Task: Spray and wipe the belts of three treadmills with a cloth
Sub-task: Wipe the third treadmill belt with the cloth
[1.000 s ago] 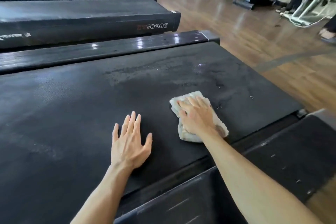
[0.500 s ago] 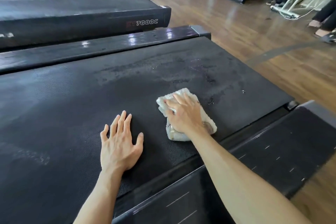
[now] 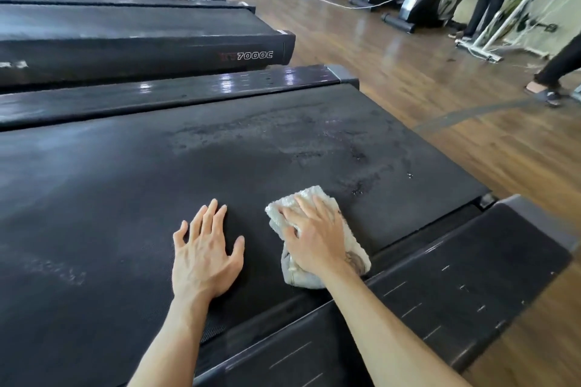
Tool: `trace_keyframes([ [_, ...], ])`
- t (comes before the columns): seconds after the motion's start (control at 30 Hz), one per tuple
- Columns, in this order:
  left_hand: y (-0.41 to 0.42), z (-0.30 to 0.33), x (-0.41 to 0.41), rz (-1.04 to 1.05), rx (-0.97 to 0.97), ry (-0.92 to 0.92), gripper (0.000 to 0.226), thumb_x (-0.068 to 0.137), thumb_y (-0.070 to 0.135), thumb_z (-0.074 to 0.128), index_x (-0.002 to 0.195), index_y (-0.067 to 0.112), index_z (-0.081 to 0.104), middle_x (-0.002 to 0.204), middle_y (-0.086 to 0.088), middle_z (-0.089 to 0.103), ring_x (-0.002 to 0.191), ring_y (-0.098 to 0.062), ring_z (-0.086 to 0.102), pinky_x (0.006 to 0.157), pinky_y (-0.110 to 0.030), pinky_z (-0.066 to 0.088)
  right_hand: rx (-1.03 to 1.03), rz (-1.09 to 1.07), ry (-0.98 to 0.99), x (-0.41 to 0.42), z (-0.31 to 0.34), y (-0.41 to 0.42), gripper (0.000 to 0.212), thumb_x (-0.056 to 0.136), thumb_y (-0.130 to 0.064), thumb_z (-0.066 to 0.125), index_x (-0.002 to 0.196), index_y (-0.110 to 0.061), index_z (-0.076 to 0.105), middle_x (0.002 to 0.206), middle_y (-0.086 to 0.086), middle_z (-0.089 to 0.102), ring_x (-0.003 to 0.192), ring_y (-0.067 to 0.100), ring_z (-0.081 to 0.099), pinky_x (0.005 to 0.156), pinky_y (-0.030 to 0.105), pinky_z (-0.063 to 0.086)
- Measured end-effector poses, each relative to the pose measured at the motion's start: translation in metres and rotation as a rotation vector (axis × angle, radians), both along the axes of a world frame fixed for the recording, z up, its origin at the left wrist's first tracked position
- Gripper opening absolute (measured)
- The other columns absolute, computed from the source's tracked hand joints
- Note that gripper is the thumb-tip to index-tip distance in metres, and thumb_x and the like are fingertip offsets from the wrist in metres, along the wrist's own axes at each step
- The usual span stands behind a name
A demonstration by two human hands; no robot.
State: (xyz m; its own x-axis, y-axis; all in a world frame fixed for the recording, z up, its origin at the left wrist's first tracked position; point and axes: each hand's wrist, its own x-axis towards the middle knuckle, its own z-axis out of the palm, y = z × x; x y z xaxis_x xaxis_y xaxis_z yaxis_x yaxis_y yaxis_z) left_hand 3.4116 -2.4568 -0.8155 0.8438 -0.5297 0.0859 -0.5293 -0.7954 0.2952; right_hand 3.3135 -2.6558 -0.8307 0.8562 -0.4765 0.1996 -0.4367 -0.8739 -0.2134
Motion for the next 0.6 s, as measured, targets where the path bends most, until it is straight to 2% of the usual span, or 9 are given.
trace_keyframes([
  [0.07, 0.001, 0.001, -0.002, -0.015, 0.002, 0.012, 0.082, 0.087, 0.062, 0.015, 0.160, 0.025, 0.024, 0.169, 0.009, 0.010, 0.156, -0.010, 0.005, 0.125, -0.042, 0.006, -0.014, 0.084, 0.049, -0.012, -0.003, 0.001, 0.039, 0.103, -0.052, 0.035, 0.133, -0.053, 0.060, 0.151, -0.022, 0.047, 0.148, 0.014, 0.033, 0.120, 0.042, 0.025],
  [0.17, 0.004, 0.000, -0.003, -0.010, -0.017, 0.008, 0.082, 0.088, 0.062, 0.015, 0.159, 0.024, 0.028, 0.169, 0.009, 0.012, 0.156, -0.010, 0.008, 0.125, -0.042, 0.007, -0.038, 0.010, 0.033, -0.011, 0.002, -0.012, 0.041, 0.100, -0.046, 0.037, 0.128, -0.047, 0.067, 0.151, -0.017, 0.049, 0.143, 0.016, 0.039, 0.121, 0.033, 0.019],
  [0.3, 0.003, 0.009, 0.014, -0.035, -0.141, 0.052, 0.084, 0.082, 0.065, 0.020, 0.155, 0.027, 0.037, 0.166, 0.013, 0.022, 0.153, -0.006, 0.018, 0.121, -0.029, 0.004, -0.028, -0.101, 0.010, 0.061, 0.006, -0.044, 0.049, 0.100, -0.046, 0.025, 0.124, -0.043, 0.067, 0.137, -0.018, 0.053, 0.135, 0.017, 0.043, 0.113, 0.037, 0.028],
  [0.4, 0.010, 0.014, 0.061, -0.077, -0.177, -0.004, 0.078, 0.084, 0.061, 0.029, 0.151, 0.024, 0.044, 0.163, 0.008, 0.030, 0.149, -0.010, 0.029, 0.117, -0.019, 0.006, -0.062, -0.009, 0.030, 0.122, 0.014, -0.028, 0.041, 0.100, -0.044, 0.031, 0.119, -0.044, 0.066, 0.125, -0.019, 0.054, 0.127, 0.018, 0.042, 0.109, 0.039, 0.031],
  [0.53, 0.038, 0.012, 0.138, 0.051, -0.144, -0.034, 0.071, 0.090, 0.053, 0.045, 0.151, 0.017, 0.044, 0.164, 0.001, 0.030, 0.152, -0.016, 0.026, 0.123, -0.036, 0.018, -0.025, 0.284, -0.030, 0.092, 0.008, 0.004, 0.025, 0.099, -0.040, 0.044, 0.115, -0.043, 0.064, 0.130, -0.022, 0.051, 0.131, 0.013, 0.041, 0.115, 0.040, 0.030],
  [0.6, 0.052, 0.011, 0.166, 0.092, -0.098, -0.030, 0.069, 0.094, 0.051, 0.051, 0.153, 0.016, 0.040, 0.166, -0.002, 0.026, 0.154, -0.016, 0.020, 0.125, -0.041, 0.018, -0.019, 0.229, -0.035, 0.080, 0.008, -0.012, 0.026, 0.097, -0.039, 0.045, 0.114, -0.044, 0.064, 0.133, -0.023, 0.052, 0.134, 0.011, 0.043, 0.116, 0.039, 0.031],
])
